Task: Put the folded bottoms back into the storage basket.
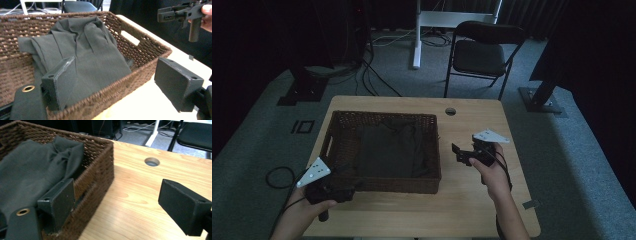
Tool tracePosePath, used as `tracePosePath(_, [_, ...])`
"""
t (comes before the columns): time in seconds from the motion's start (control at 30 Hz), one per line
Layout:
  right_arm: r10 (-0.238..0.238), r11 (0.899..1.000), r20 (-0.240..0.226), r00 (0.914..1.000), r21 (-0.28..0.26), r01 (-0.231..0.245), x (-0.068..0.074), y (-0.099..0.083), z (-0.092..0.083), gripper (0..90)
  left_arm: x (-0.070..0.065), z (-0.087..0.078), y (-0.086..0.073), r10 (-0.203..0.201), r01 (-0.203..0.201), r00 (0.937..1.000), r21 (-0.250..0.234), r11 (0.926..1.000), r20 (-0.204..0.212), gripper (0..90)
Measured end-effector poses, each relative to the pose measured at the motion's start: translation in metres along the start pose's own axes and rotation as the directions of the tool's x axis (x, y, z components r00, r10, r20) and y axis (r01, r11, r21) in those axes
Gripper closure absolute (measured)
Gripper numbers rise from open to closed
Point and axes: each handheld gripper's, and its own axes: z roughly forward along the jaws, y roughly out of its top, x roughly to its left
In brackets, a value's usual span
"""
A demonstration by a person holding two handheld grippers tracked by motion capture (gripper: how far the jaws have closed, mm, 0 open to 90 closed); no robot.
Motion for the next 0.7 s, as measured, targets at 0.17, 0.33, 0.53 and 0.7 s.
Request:
tracePosePath(0.17, [0.004, 1.000, 0.015, 0.9999, 0.007, -0.004, -0.008, -0.016, -0.006, 13.1, -0.003, -0.003, -0.017, -0.007, 0.007, 1.0000, 0.011, 0.9999, 0.004, 19.5])
tracePosePath(0.33, [0.029, 1.000, 0.033, 0.9990, 0.006, -0.029, -0.020, -0.032, -0.011, 13.1, -0.004, -0.005, -0.036, -0.008, 0.009, 1.0000, 0.033, 0.9994, -0.004, 19.5])
tracePosePath(0.53, [0.045, 0.999, 0.055, 0.9975, 0.025, -0.046, -0.031, -0.054, -0.014, 13.0, 0.000, -0.003, -0.057, -0.033, 0.035, 0.9986, 0.054, 0.9979, -0.041, 19.5])
tracePosePath(0.7, [0.064, 0.997, 0.068, 0.9956, 0.035, -0.066, -0.037, -0.070, -0.014, 12.9, 0.004, 0.002, -0.074, -0.061, 0.064, 0.9967, 0.076, 0.9950, -0.053, 19.5])
